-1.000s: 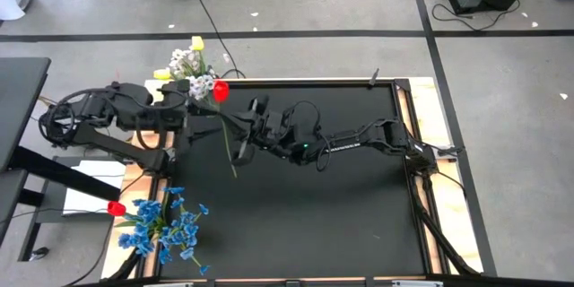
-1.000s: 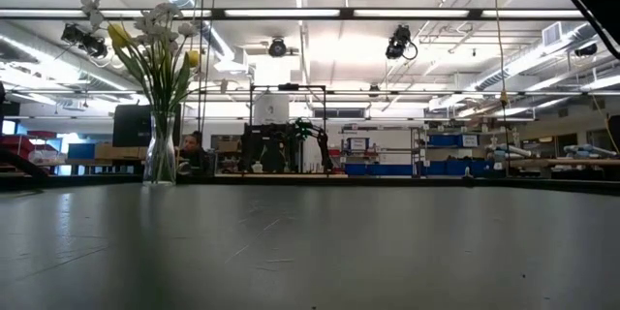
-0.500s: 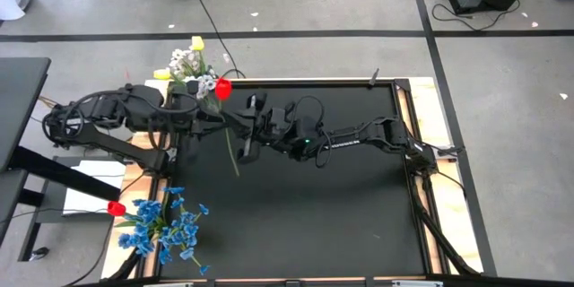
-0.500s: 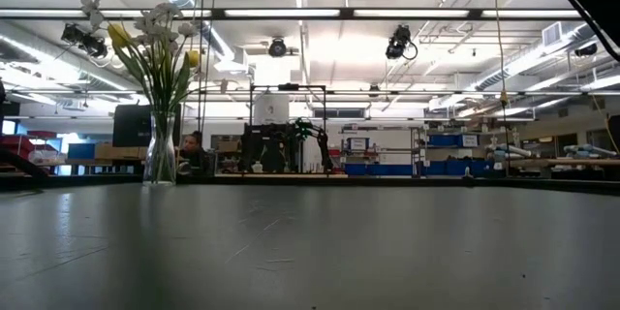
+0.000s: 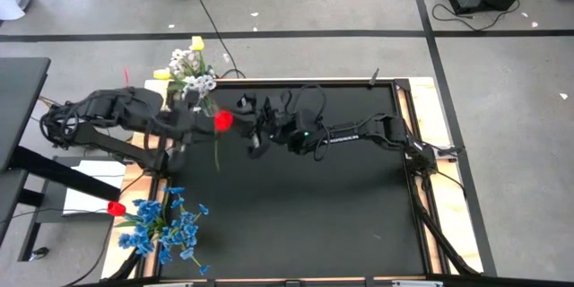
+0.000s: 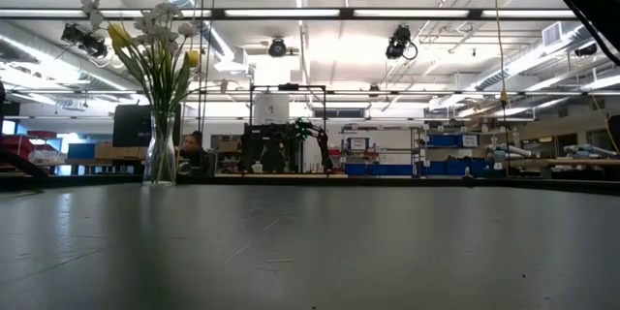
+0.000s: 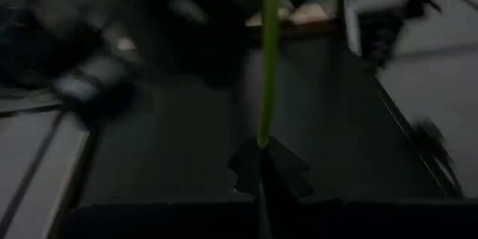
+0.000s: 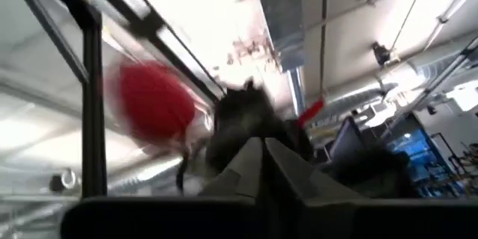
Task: Sort flowers into vase by color
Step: Put the red flower into the yellow vase
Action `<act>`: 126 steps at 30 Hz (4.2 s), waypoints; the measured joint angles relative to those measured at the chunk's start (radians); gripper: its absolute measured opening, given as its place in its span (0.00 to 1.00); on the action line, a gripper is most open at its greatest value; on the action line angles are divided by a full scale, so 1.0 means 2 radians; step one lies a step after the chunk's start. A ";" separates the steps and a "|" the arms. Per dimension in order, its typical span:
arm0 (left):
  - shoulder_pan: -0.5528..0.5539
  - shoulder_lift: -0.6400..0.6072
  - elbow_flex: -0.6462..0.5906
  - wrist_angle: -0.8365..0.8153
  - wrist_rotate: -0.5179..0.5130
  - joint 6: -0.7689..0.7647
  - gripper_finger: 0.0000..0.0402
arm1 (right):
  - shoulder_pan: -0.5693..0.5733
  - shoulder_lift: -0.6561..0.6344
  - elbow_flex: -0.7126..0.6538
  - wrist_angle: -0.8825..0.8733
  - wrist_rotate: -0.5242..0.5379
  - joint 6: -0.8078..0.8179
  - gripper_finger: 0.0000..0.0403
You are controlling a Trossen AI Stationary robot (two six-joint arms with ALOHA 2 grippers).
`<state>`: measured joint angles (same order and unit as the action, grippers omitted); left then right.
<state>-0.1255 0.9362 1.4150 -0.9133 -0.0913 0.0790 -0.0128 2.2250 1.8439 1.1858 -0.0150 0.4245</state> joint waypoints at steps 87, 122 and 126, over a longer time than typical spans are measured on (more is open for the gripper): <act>-0.025 -0.372 -0.408 0.181 0.441 -0.006 0.02 | 0.013 -0.002 0.000 -0.095 0.117 0.110 0.32; -0.024 -0.324 -0.408 0.182 0.518 -0.007 0.32 | -0.001 -0.002 0.000 -0.119 0.050 0.153 0.32; -0.024 -0.324 -0.408 0.183 0.533 -0.008 0.41 | -0.001 -0.002 0.000 -0.121 0.050 0.153 0.32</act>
<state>-0.1743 0.2882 0.5991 -0.5479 0.9749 0.0630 -0.0143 2.2217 1.8442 0.9443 0.0841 0.7311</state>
